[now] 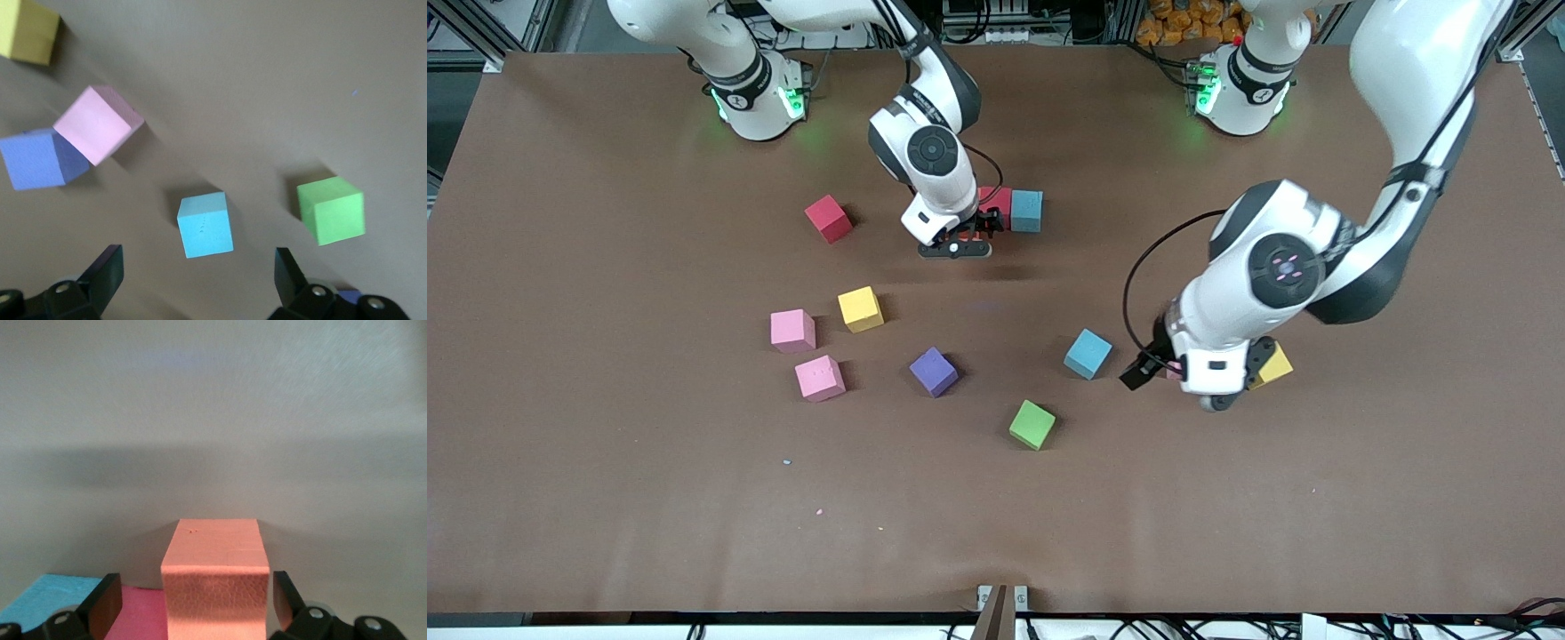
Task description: Arrange 11 blocks into digit 3
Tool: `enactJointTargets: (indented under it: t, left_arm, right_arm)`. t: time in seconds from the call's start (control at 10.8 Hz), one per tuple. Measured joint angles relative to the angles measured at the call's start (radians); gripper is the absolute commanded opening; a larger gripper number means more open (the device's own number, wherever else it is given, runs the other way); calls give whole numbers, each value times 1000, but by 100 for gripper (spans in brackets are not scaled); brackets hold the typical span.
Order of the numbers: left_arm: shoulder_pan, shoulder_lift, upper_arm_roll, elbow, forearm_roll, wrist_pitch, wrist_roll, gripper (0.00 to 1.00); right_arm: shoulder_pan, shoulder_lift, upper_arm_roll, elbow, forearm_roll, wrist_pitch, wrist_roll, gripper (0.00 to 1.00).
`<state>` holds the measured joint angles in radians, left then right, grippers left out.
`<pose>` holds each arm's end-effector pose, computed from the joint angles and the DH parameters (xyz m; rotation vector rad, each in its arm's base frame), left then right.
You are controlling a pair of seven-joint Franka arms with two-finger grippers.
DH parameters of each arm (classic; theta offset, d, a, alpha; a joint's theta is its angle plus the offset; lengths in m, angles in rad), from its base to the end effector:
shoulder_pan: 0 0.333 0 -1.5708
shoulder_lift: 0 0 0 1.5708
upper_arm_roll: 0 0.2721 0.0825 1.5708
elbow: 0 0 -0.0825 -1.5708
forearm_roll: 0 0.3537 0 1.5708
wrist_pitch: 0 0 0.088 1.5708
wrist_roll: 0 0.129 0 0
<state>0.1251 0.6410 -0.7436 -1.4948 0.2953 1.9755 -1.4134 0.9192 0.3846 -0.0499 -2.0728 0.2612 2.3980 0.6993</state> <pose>0.5748 -0.2960 0.3232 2.8194 1.1627 -0.1796 0.3489 0.4212 0.1990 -3.0656 0.0379 0.2270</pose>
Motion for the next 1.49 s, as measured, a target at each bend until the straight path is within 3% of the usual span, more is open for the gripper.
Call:
enactJointTargets:
  t: [0.37,0.65,1.02,1.49]
  left_arm:
    - [-96,47,62,-2,9,46,-105,100]
    - [-95,52,71,-44,11,46,-192,100]
    - [-99,59,73,-111,12,120,-264,100]
    - [-98,78,100,-199,70,294,-284,100]
  right_arm:
    - [-5,-98,-153,96,-23,-236,-63,100]
    - [-66,-88,-282,102,-47,-243,-291,100]
    - [-189,-68,-297,76,-50,-192,-637,100]
    - [-93,-32,-285,-69,-50,22,-671,100]
